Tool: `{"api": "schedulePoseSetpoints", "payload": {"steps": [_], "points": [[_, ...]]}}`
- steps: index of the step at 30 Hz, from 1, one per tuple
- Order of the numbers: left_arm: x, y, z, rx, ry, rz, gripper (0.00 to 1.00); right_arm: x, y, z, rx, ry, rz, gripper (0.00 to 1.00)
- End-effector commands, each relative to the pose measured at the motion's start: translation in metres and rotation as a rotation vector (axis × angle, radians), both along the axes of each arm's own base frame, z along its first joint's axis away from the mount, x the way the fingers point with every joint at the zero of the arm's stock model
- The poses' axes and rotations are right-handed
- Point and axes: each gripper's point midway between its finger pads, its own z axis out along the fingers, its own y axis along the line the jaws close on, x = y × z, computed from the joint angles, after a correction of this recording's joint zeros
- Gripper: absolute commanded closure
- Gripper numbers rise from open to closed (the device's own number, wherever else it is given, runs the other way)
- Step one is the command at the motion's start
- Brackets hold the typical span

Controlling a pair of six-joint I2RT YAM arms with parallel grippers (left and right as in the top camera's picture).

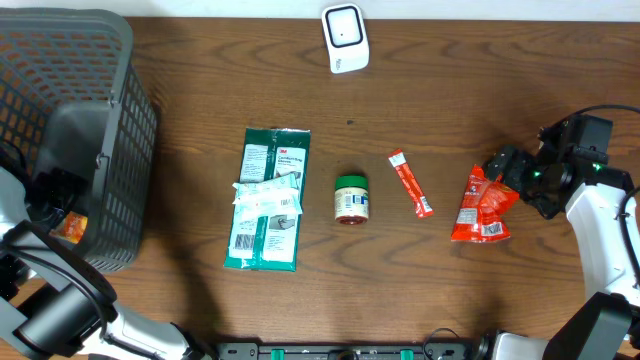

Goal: Scan the item barcode
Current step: 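Grasp the orange Kleenex tissue pack in the basket with left gripper, then lift the Kleenex pack out and carry it toward the table center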

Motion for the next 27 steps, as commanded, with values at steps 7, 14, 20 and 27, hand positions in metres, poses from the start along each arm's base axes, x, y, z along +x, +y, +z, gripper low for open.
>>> {"api": "schedulePoseSetpoints", "payload": {"steps": [7,14,20,27], "points": [[-0.005,-0.004,-0.013,-0.090,-0.033,-0.015,0.02,0.000,-0.001,0.000,0.004,0.000,-0.003,0.01],[-0.015,-0.006,-0.035,-0.094,-0.032,0.011,0.02,0.000,-0.001,0.000,0.004,0.000,-0.003,0.01],[-0.011,-0.003,-0.040,-0.073,-0.052,0.009,0.25,0.000,-0.001,0.000,0.004,0.000,-0.003,0.01],[0.020,-0.014,-0.022,-0.158,-0.219,-0.020,0.48,0.000,-0.001,0.000,0.004,0.000,-0.003,0.01]]}}
